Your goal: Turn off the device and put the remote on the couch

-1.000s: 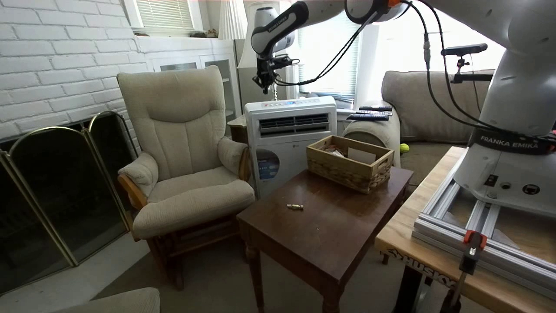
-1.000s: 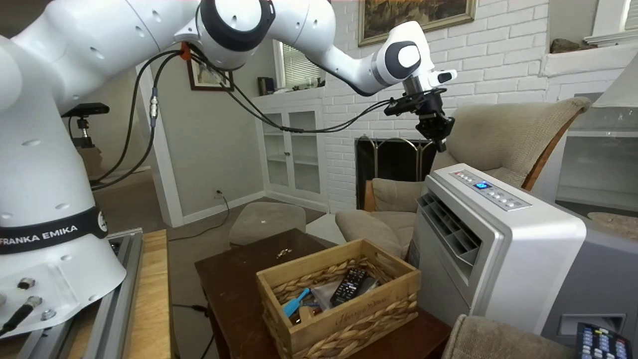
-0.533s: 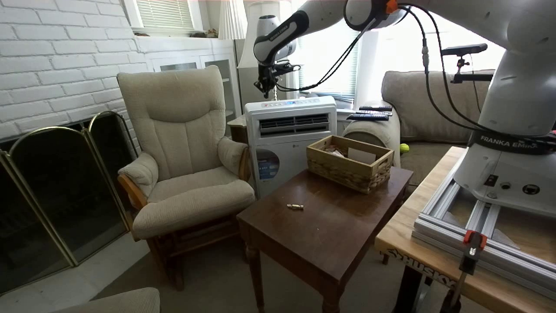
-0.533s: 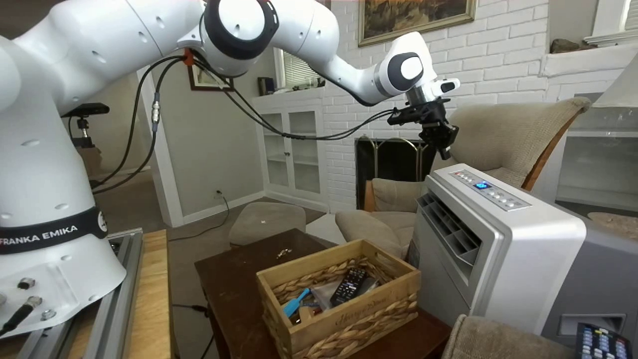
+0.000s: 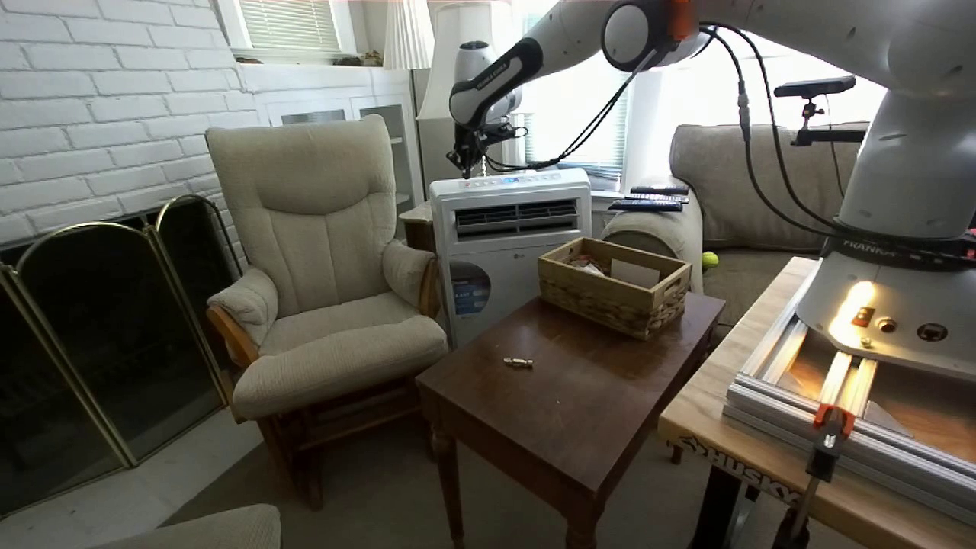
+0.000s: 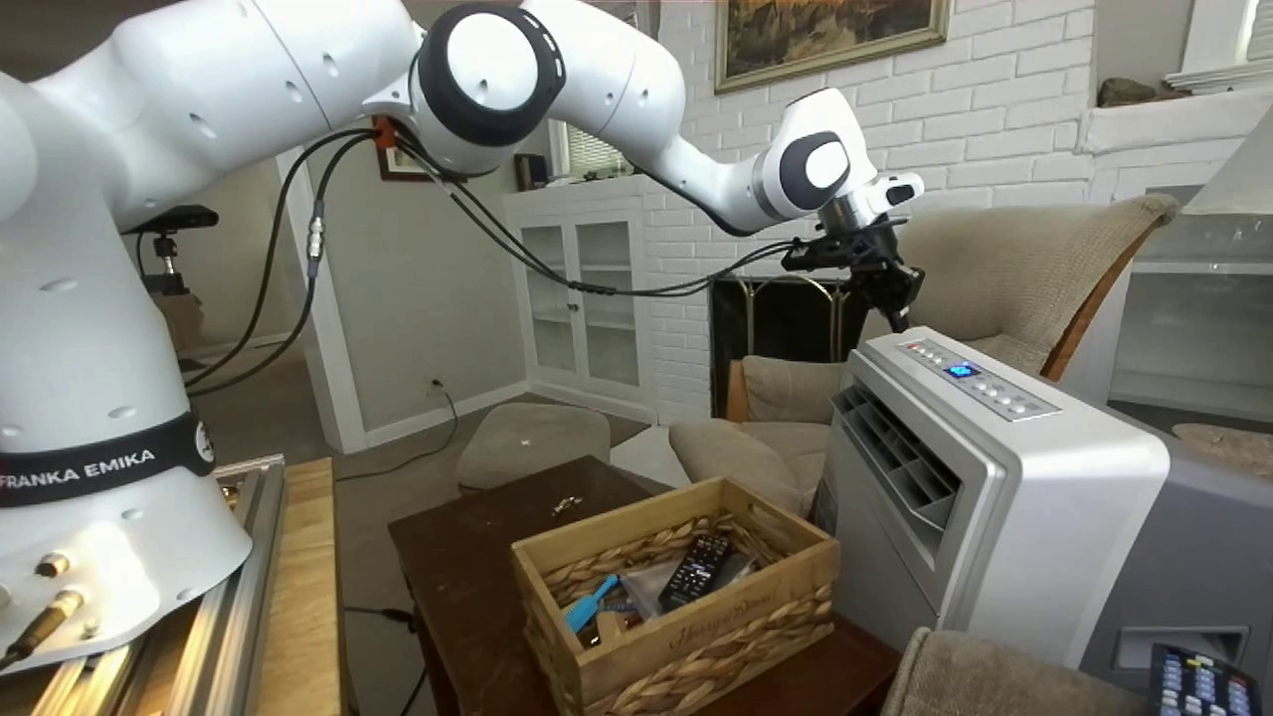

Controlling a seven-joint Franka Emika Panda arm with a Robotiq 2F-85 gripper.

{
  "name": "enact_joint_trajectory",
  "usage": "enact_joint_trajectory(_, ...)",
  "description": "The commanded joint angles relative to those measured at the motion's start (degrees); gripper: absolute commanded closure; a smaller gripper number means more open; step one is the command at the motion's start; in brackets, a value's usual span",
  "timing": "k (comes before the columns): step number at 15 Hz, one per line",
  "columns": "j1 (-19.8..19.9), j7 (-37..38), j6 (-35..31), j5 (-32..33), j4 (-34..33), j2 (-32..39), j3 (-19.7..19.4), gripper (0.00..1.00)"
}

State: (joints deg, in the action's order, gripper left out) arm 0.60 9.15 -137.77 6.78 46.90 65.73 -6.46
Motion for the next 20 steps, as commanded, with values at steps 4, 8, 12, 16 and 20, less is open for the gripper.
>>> enact_joint_trajectory(4,1.1,-2.3,-2.7,-0.9,-6.4,5.1,0.7,1.00)
enact_joint_trajectory(8,1.3,-2.3,-2.6,-1.0,-8.4,6.4,0.8,1.00)
enact_joint_trajectory(12,1.5,-2.3,-2.2,-1.1,-9.9,7.5,0.8,1.00)
enact_joint_trajectory(16,1.6,-2.2,-1.7,-1.2,-10.6,8.0,0.8,1.00)
enact_joint_trajectory(20,1.7,-2.0,-1.5,-1.2,-11.3,8.6,0.8,1.00)
